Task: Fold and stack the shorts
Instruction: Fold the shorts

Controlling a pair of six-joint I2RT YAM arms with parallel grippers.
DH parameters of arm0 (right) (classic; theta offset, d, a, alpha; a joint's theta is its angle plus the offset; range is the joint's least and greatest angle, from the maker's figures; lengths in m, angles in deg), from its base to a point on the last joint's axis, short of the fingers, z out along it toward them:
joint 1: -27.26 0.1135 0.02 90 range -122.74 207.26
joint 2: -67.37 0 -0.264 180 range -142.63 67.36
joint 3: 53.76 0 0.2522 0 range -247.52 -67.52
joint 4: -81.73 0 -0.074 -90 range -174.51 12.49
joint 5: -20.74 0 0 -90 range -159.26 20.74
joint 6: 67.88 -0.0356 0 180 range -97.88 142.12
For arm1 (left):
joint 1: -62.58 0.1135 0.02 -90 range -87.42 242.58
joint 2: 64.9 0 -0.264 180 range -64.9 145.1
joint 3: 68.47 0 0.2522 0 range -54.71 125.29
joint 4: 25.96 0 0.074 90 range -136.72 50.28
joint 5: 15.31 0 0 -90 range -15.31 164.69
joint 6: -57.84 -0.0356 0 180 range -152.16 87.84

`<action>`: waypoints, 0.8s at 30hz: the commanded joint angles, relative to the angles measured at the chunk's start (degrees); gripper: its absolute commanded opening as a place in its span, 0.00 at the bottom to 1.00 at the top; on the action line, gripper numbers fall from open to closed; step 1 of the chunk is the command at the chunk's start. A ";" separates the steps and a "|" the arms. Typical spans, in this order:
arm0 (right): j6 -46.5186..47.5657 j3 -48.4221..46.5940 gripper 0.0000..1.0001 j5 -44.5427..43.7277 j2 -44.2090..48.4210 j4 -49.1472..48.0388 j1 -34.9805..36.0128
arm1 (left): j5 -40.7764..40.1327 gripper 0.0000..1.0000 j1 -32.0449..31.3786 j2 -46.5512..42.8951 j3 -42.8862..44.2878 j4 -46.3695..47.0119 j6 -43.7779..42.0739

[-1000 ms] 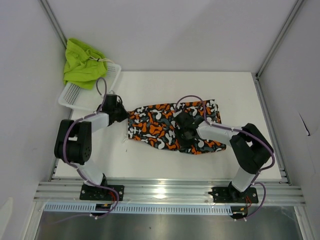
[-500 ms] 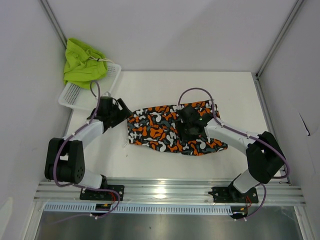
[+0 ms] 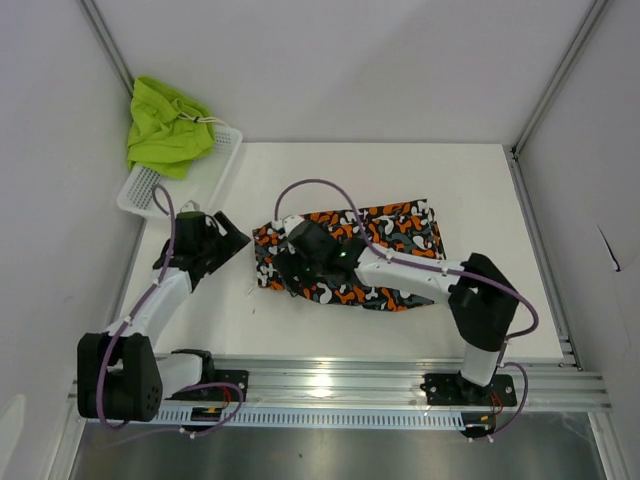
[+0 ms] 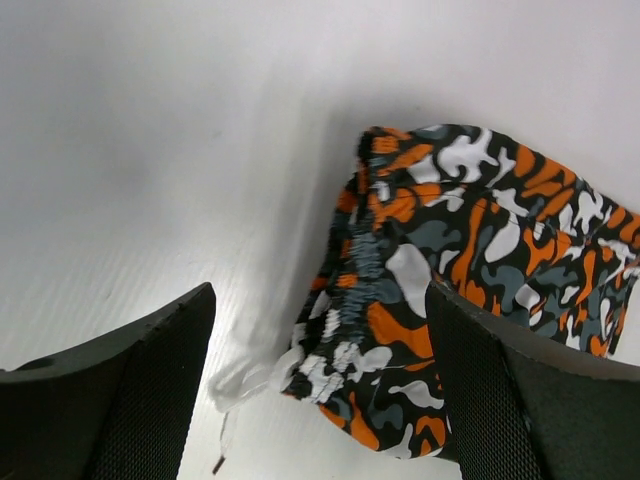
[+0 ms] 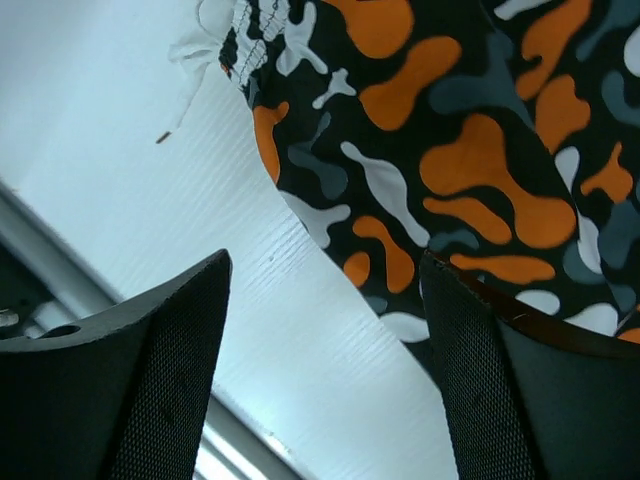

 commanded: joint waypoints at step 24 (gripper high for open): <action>45.80 -2.57 0.81 -25.32 -13.35 -16.68 14.62 | 16.16 0.86 20.87 -4.31 -7.65 -0.28 2.29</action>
